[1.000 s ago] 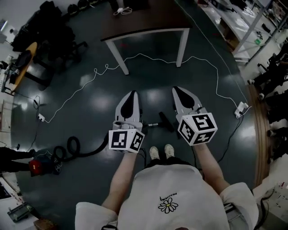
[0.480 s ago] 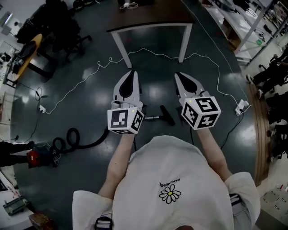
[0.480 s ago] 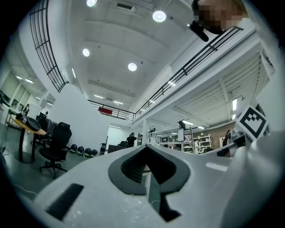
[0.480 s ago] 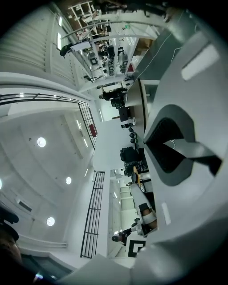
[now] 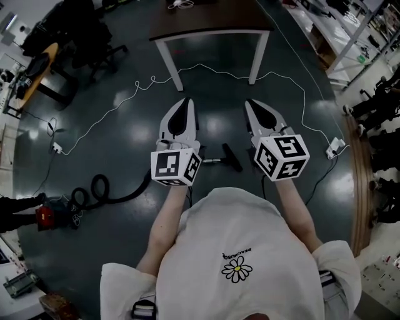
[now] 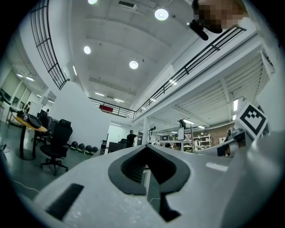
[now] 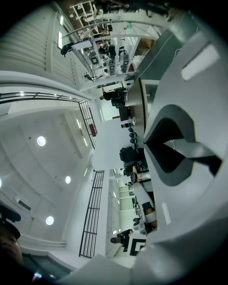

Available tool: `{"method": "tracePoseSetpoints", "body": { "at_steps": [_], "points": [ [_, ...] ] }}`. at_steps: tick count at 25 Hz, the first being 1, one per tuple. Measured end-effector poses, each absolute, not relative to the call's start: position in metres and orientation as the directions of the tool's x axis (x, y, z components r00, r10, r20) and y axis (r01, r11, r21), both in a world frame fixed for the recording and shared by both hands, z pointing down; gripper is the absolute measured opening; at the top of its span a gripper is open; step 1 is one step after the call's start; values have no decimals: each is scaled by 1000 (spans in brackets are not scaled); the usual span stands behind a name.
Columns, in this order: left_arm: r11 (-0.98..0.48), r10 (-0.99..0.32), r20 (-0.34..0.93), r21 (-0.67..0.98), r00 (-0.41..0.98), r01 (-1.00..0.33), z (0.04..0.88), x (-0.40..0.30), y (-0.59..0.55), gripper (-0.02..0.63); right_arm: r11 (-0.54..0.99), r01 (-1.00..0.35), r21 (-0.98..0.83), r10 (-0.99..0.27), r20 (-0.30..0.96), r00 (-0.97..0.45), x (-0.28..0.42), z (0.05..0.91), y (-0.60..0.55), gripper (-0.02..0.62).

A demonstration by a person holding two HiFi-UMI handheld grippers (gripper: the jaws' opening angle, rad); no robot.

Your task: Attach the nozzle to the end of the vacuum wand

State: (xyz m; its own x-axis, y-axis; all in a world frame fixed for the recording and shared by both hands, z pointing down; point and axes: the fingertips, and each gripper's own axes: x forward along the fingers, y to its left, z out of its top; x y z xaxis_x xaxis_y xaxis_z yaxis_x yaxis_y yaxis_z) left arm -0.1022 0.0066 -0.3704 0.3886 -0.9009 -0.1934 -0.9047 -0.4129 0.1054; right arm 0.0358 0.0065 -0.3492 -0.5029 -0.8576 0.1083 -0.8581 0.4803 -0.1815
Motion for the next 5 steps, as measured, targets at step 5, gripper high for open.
{"method": "tracePoseSetpoints", "body": {
  "at_steps": [5],
  "points": [
    [-403, -905, -203, 124, 374, -907, -361, -112, 8, 0, 477, -865, -159, -859, 127, -497, 33, -340, 12, 6]
  ]
}}
